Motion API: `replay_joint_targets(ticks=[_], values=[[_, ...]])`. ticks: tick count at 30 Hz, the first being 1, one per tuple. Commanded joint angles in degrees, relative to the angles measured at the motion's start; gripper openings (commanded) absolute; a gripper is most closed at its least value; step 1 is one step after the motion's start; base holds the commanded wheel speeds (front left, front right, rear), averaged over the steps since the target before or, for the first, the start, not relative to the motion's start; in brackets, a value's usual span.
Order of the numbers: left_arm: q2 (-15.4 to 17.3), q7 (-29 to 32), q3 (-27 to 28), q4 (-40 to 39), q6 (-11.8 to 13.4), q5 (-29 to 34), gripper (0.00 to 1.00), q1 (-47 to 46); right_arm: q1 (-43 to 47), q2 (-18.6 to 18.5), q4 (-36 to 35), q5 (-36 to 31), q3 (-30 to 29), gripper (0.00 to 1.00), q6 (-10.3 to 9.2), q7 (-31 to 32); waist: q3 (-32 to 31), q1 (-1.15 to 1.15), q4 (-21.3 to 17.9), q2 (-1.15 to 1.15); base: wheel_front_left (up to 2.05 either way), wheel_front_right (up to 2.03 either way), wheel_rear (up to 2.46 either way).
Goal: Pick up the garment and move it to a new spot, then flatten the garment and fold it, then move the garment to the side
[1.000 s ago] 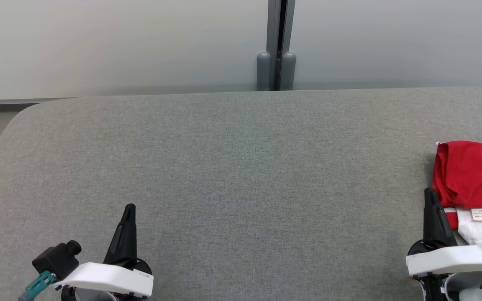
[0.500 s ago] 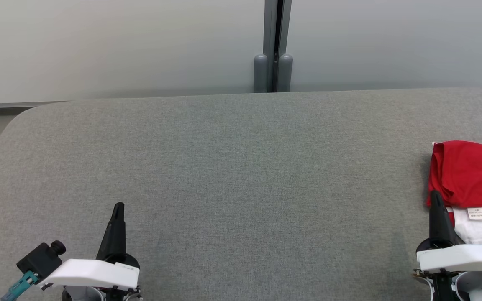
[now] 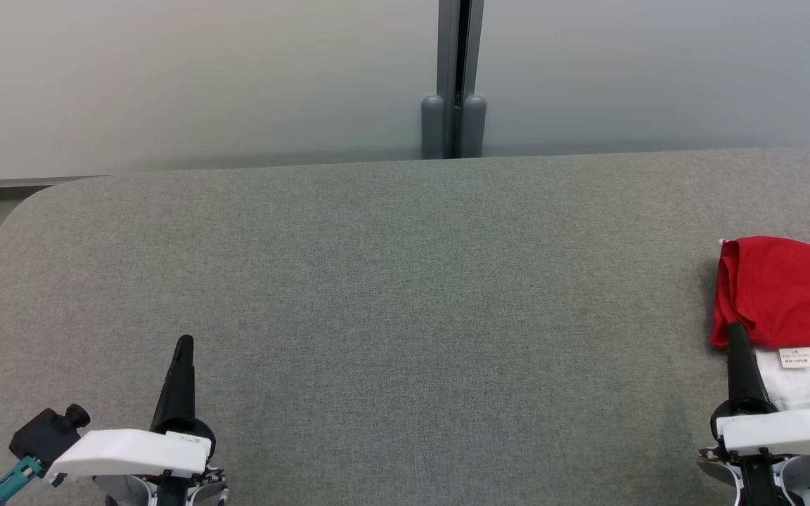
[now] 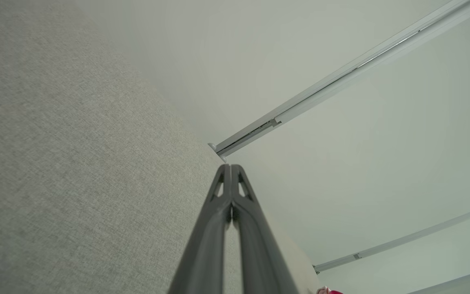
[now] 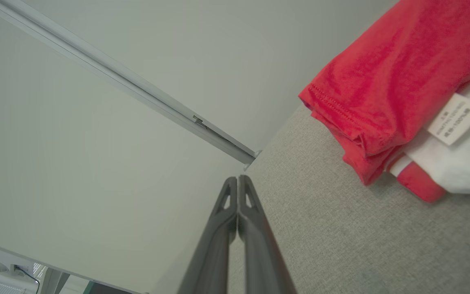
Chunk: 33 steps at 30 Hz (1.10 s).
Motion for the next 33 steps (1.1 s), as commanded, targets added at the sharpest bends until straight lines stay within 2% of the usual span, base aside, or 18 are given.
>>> replay_joint_targets(ticks=[1,33], values=[[0.35,0.21,0.48,-0.57,-0.36,-1.15,0.00,-1.46,-1.11,-0.32,-0.69,1.39,-0.24,0.00,0.02,0.40,-0.02,0.00,-0.03,0.00,0.00,0.00,0.00],[0.40,5.30,4.32,-0.19,-0.91,-17.15,0.00,-2.39,-1.11,-0.42,-0.75,19.87,-1.96,0.00,0.02,5.40,-0.93,0.00,-1.20,0.00,0.00,0.00,0.00]])
